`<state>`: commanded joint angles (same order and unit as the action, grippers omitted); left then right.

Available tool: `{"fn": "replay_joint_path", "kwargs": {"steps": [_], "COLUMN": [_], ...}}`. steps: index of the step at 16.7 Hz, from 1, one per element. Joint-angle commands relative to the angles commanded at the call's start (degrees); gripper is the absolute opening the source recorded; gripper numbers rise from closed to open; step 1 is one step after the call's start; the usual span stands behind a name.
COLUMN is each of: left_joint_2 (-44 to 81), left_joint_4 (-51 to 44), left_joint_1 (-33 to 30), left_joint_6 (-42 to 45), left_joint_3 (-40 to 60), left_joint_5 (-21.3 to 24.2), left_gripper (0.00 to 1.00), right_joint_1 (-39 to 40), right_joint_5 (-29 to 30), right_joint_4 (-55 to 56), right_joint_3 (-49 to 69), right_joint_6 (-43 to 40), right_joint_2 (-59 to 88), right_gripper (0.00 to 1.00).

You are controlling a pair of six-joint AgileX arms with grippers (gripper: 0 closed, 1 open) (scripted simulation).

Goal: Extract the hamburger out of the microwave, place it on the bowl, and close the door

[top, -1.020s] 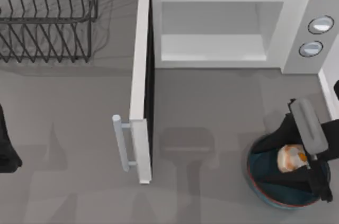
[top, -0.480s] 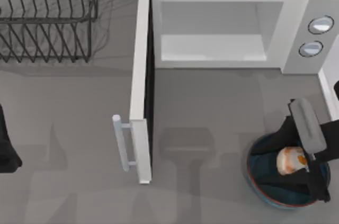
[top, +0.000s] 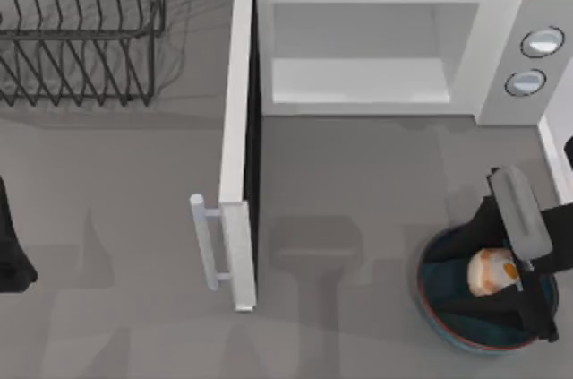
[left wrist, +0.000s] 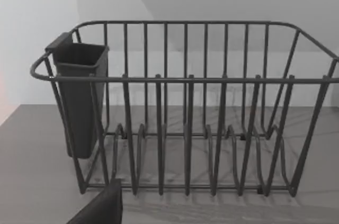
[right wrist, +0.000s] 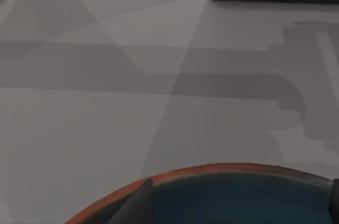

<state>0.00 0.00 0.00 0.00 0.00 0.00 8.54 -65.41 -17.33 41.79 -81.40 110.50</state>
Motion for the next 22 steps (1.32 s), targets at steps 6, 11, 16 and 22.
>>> {"fn": "replay_joint_path", "kwargs": {"steps": [6, 11, 16, 22], "left_joint_2": [0.00, 0.00, 0.00, 0.00], "left_joint_4": [0.00, 0.00, 0.00, 0.00], "left_joint_1": [0.00, 0.00, 0.00, 0.00], "left_joint_6": [0.00, 0.00, 0.00, 0.00], "left_joint_3": [0.00, 0.00, 0.00, 0.00], "left_joint_5": [0.00, 0.00, 0.00, 0.00], "left_gripper": [1.00, 1.00, 1.00, 1.00], "right_joint_1": [0.00, 0.00, -2.57, -4.19], "right_joint_5": [0.00, 0.00, 0.16, 10.31], "right_joint_4": [0.00, 0.00, -1.52, 3.65], "right_joint_3": [0.00, 0.00, 0.21, -9.46], "right_joint_6": [0.00, 0.00, -0.25, 15.55], "right_joint_2": [0.00, 0.00, -4.18, -24.12], "right_gripper": [1.00, 1.00, 1.00, 1.00]}}
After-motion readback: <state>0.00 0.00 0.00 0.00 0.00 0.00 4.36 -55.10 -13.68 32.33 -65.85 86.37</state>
